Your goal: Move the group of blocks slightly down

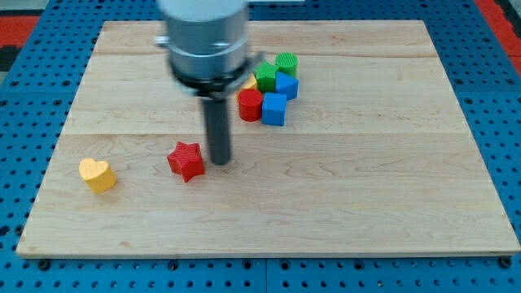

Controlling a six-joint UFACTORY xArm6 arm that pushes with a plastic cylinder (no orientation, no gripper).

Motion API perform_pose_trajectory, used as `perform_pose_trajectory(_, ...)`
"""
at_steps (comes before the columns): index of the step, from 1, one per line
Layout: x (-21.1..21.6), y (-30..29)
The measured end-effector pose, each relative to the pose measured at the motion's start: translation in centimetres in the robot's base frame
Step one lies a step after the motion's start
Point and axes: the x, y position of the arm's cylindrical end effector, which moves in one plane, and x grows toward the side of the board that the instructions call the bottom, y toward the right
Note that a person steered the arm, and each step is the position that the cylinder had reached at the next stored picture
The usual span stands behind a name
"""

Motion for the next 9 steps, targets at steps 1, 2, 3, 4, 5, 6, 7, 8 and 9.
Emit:
perform_pose_trajectory(1, 0.1, -4.7)
perform_pose_trajectory(2, 0.1, 5.4)
perform_pose_trajectory(3, -1.0, 19.9)
perform_pose_trajectory(4, -9.1, 24.3)
perform_pose_trajectory(5, -17.7, 26.7)
perform_pose_trajectory(6, -22.2, 21.1)
perform_pose_trajectory(7, -21.9, 14.9)
perform_pose_trajectory(8, -18.5, 11.7)
perform_pose_trajectory(9, -16.8, 7.7)
